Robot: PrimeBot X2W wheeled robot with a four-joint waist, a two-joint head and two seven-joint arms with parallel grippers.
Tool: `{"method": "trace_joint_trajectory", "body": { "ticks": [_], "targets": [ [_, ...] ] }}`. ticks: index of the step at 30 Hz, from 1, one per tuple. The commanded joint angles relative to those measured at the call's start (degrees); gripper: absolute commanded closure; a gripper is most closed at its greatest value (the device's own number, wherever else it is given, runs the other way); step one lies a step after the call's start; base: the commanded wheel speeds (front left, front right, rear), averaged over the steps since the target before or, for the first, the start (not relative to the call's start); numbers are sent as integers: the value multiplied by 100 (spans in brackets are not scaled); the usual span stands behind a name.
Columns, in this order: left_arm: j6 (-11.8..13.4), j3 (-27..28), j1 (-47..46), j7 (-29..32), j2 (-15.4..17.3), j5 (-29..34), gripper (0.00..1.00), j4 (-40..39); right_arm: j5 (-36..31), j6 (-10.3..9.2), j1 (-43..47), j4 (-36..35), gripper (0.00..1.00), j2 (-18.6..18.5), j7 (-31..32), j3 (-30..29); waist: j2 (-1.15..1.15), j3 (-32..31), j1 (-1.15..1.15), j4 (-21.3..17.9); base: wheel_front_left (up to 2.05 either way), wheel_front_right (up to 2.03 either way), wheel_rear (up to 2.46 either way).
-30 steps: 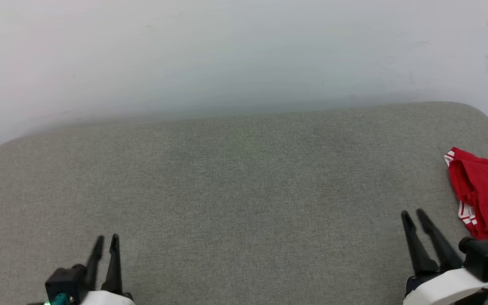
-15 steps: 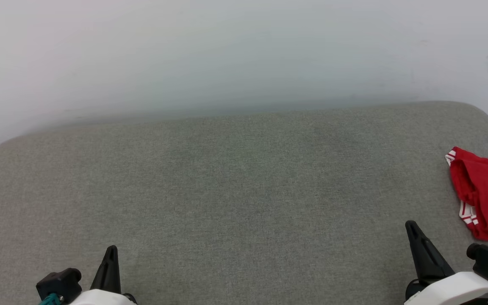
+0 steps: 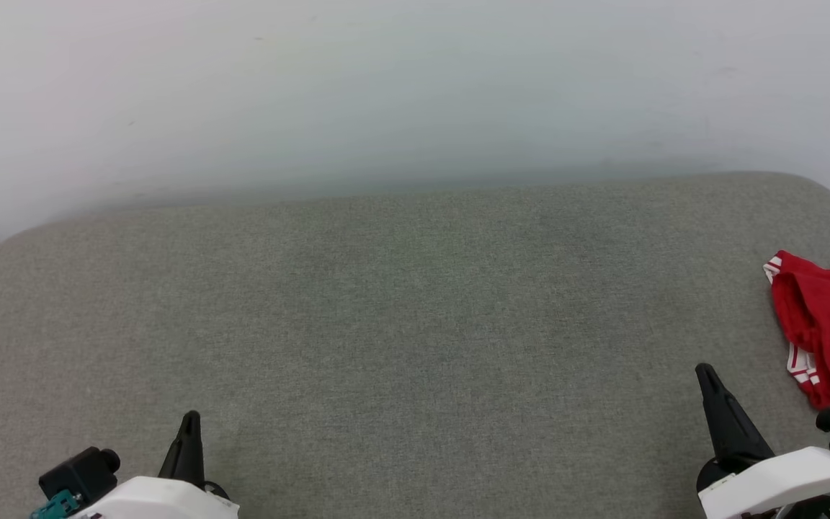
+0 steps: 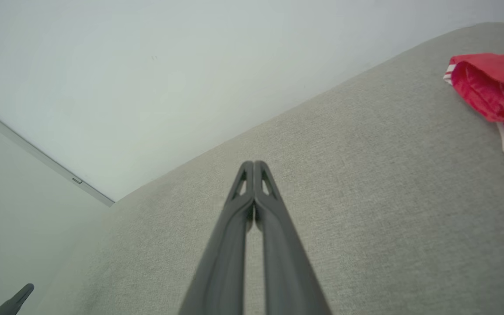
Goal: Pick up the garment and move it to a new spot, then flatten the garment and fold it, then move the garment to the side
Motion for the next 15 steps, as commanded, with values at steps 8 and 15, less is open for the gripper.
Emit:
{"method": "trace_joint_trajectory", "body": {
  "ticks": [8,15],
  "targets": [
    [-167,199,-287,189,-101,-677,100,-22,818,0,-264,98,100,22,56,-71,0,16,0,27,0,0,0],
    [-272,313,-357,320,-192,-1129,100,13,1359,0,-349,203,100,39,93,-114,0,29,0,49,0,0,0]
  ]
}}
